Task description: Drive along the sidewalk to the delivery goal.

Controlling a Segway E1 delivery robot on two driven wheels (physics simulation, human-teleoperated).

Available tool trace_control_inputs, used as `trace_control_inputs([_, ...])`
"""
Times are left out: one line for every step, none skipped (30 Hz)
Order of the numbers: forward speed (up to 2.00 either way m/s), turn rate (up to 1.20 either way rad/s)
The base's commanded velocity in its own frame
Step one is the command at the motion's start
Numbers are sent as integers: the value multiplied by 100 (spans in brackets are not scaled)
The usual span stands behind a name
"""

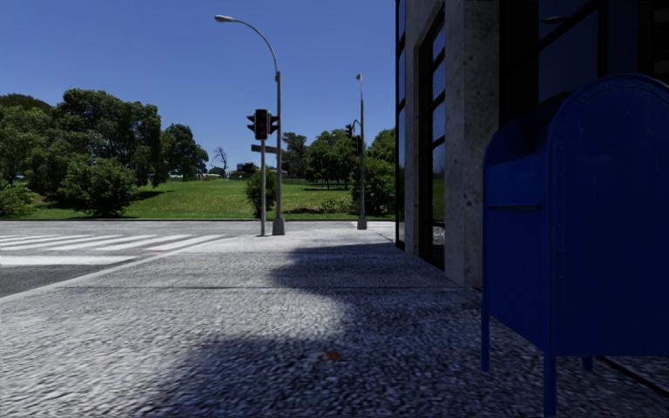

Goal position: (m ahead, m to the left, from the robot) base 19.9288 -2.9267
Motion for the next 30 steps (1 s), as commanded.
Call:
trace_control_inputs([200, 0])
trace_control_inputs([200, 0])
trace_control_inputs([200, 0])
trace_control_inputs([200, 0])
trace_control_inputs([200, 0])
trace_control_inputs([200, 0])
trace_control_inputs([200, 0])
trace_control_inputs([200, 0])
trace_control_inputs([200, 0])
trace_control_inputs([200, 0])
trace_control_inputs([200, 0])
trace_control_inputs([200, 0])
trace_control_inputs([200, 0])
trace_control_inputs([200, 0])
trace_control_inputs([200, 0])
trace_control_inputs([200, 0])
trace_control_inputs([200, 0])
trace_control_inputs([200, 0])
trace_control_inputs([200, 0])
trace_control_inputs([200, 0])
trace_control_inputs([200, 0])
trace_control_inputs([200, 0])
trace_control_inputs([200, 0])
trace_control_inputs([200, 0])
trace_control_inputs([200, 0])
trace_control_inputs([200, 0])
trace_control_inputs([200, 0])
trace_control_inputs([200, 0])
trace_control_inputs([200, 0])
trace_control_inputs([200, 0])
